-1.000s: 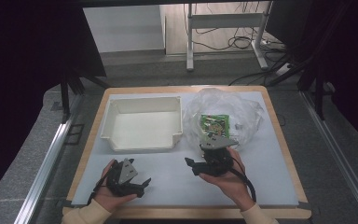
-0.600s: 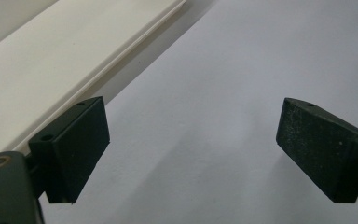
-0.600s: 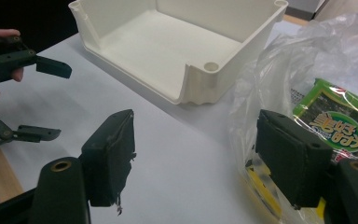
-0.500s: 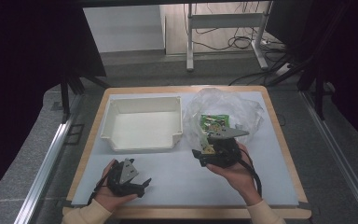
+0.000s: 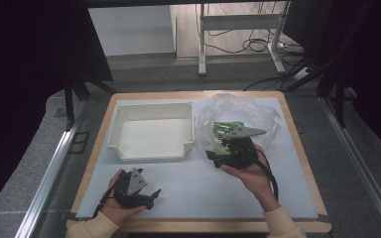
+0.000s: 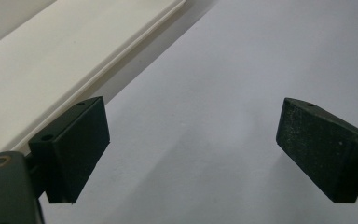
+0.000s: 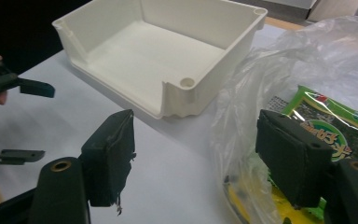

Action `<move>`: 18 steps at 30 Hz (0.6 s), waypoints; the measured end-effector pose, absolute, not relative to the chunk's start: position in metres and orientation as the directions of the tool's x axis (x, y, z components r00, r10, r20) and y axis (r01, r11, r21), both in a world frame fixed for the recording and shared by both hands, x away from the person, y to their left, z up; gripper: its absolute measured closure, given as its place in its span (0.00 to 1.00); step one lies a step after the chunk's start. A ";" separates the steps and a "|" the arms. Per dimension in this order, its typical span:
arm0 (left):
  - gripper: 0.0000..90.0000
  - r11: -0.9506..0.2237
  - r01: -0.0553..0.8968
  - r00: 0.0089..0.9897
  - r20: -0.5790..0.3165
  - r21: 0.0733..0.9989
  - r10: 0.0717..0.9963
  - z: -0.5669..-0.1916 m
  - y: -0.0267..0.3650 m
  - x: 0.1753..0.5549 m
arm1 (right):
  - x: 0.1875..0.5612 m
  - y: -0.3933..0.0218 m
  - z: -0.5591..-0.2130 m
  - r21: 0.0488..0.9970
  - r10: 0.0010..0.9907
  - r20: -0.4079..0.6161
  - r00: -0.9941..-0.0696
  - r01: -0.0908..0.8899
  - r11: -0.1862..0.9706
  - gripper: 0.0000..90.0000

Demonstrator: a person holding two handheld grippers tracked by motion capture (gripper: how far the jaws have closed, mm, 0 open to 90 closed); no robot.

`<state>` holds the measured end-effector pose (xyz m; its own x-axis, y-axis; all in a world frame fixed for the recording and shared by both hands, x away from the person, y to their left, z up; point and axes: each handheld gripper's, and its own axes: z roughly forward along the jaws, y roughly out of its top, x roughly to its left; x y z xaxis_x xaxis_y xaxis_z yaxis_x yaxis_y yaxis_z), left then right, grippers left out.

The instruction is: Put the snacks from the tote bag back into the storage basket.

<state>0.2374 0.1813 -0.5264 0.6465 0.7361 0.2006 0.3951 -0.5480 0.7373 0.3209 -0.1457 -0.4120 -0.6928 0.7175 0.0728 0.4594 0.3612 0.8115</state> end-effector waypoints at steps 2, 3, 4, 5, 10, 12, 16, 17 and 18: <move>0.11 -0.547 0.397 0.646 0.199 0.737 0.737 -0.527 0.181 0.238 | 0.324 -0.145 -0.414 0.805 0.725 0.068 -0.686 0.467 0.366 0.32; 0.11 -0.545 0.397 0.646 0.197 0.739 0.738 -0.527 0.181 0.238 | 0.325 -0.145 -0.416 0.803 0.726 0.061 -0.685 0.466 0.372 0.32; 0.11 -0.546 0.397 0.646 0.198 0.738 0.737 -0.527 0.181 0.238 | 0.325 -0.145 -0.416 0.803 0.726 0.061 -0.685 0.466 0.372 0.32; 0.11 -0.546 0.397 0.646 0.198 0.738 0.737 -0.527 0.180 0.238 | 0.325 -0.144 -0.416 0.802 0.727 0.058 -0.684 0.465 0.373 0.32; 0.11 -0.546 0.398 0.644 0.199 0.737 0.738 -0.527 0.180 0.238 | 0.330 -0.147 -0.416 0.806 0.736 0.060 -0.674 0.468 0.362 0.32; 0.11 -0.547 0.399 0.643 0.200 0.736 0.739 -0.527 0.181 0.238 | 0.332 -0.148 -0.416 0.804 0.738 0.068 -0.671 0.475 0.358 0.32; 0.11 -0.545 0.402 0.640 0.199 0.736 0.742 -0.527 0.181 0.238 | 0.336 -0.150 -0.413 0.807 0.740 0.073 -0.669 0.475 0.350 0.32; 0.11 -0.545 0.402 0.640 0.199 0.736 0.742 -0.527 0.181 0.238 | 0.338 -0.151 -0.412 0.808 0.741 0.072 -0.668 0.474 0.349 0.32; 0.11 -0.544 0.404 0.640 0.198 0.736 0.742 -0.527 0.180 0.238 | 0.339 -0.152 -0.412 0.809 0.742 0.074 -0.666 0.475 0.346 0.32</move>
<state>0.2382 0.1804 -0.5274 0.6401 0.7425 0.1976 0.4036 -0.5438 0.7358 0.3390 -0.1515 -0.4118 -0.6662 0.7421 0.0739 0.4752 0.3461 0.8089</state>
